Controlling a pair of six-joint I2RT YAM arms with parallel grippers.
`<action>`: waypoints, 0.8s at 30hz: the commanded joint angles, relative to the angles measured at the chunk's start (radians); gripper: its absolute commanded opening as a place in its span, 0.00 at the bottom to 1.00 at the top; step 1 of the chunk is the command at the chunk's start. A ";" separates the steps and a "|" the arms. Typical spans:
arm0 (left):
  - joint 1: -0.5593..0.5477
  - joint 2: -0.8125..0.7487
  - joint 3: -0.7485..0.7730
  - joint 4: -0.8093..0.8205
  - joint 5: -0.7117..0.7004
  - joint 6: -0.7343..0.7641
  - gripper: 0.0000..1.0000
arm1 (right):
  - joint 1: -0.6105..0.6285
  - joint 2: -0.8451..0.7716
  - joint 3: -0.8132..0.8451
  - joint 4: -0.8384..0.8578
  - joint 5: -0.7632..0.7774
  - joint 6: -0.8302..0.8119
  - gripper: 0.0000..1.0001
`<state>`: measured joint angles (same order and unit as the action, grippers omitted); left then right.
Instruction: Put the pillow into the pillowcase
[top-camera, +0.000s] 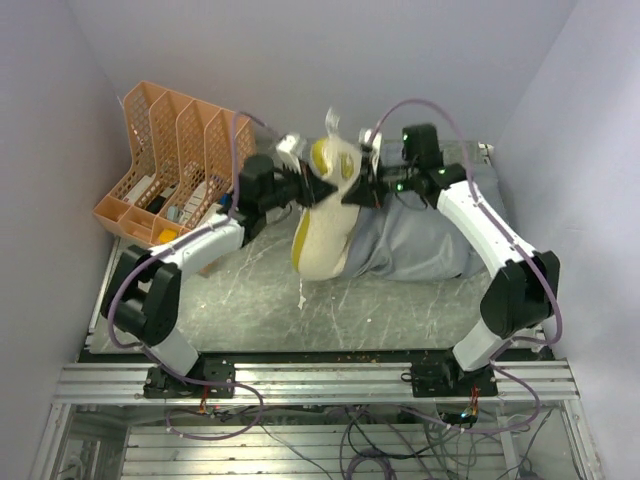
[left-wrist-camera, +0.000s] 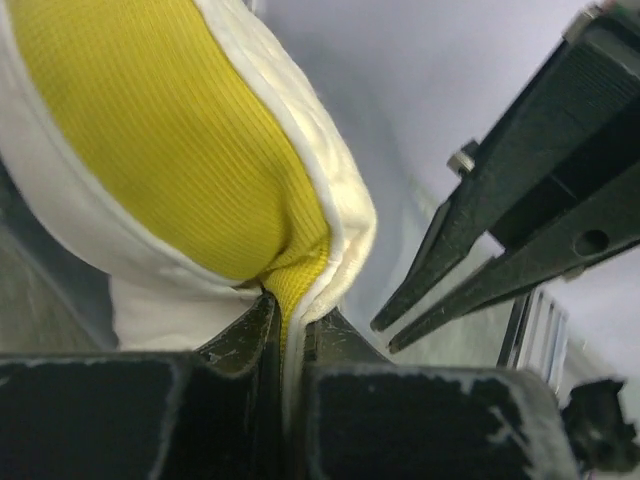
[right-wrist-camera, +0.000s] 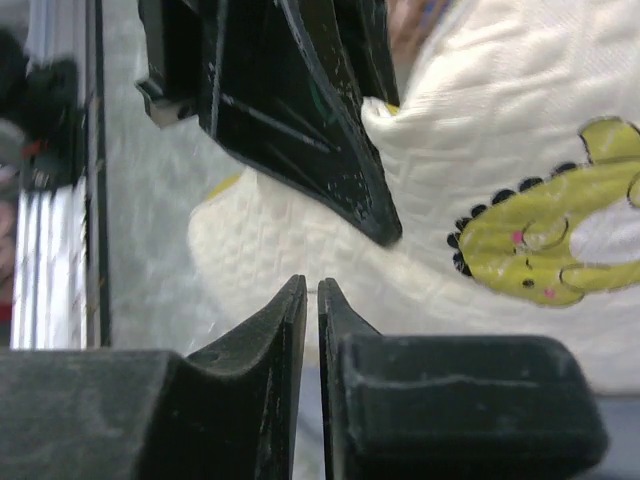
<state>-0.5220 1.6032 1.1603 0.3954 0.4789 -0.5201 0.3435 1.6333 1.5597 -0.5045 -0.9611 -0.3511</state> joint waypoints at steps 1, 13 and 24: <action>-0.075 0.030 -0.243 0.178 0.053 0.037 0.07 | -0.003 0.014 -0.187 -0.183 -0.088 -0.292 0.15; -0.125 0.034 -0.399 0.254 0.008 0.031 0.07 | -0.091 -0.333 -0.285 0.085 0.227 0.042 0.95; -0.143 -0.034 -0.411 0.196 0.061 0.040 0.07 | -0.078 0.098 -0.063 0.198 0.570 0.267 0.77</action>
<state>-0.6239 1.5841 0.7826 0.7040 0.4347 -0.4931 0.2573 1.6482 1.4422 -0.3397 -0.5438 -0.1764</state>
